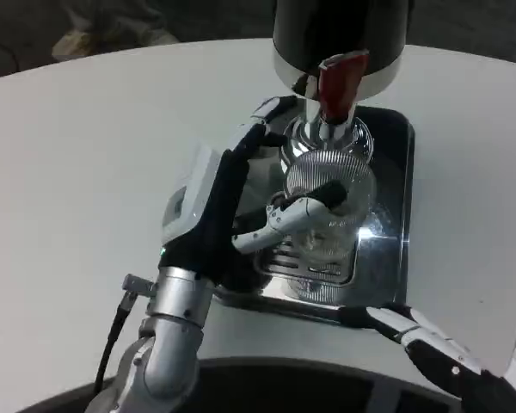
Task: Grasp the cup under the faucet to collect the drink, then remove the cup.
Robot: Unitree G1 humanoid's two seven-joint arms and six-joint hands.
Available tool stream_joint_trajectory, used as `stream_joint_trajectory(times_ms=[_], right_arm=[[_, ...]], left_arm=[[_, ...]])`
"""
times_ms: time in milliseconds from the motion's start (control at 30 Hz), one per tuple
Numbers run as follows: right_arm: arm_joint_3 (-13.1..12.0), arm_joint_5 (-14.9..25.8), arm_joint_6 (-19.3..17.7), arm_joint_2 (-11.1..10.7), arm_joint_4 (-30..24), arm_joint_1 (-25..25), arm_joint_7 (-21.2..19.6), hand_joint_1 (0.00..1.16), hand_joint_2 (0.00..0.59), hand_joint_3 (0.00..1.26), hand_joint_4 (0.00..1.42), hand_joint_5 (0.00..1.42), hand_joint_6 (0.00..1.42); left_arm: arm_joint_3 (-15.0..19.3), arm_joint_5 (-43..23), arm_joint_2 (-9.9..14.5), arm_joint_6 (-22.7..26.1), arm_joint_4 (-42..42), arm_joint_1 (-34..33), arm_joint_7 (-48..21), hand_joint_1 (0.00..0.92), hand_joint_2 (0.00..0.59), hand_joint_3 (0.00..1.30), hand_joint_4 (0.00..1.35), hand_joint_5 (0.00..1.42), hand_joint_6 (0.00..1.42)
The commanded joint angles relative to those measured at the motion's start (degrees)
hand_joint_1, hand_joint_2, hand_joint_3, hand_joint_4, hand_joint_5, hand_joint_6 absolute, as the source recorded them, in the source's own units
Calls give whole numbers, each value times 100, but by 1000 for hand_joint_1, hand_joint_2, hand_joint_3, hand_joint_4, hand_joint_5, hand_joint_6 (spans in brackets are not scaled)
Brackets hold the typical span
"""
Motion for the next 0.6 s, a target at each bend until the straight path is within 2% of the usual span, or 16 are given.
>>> stream_joint_trajectory(times_ms=[33, 367, 600], right_arm=[[80, 34, -83, 25, 18, 20, -49, 596, 471, 165, 104, 26, 32], [237, -66, 25, 14, 45, -123, -53, 602, 477, 165, 106, 26, 32], [321, -121, 124, 16, 65, -240, -55, 605, 479, 165, 106, 26, 32]], left_arm=[[183, -131, 92, 134, -509, 408, -216, 223, 34, 251, 207, 366, 391], [542, -471, 136, 241, -1513, 1062, -617, 223, 36, 280, 280, 465, 419], [737, -1435, 65, 300, -2316, 1201, -1378, 171, 38, 374, 377, 506, 480]])
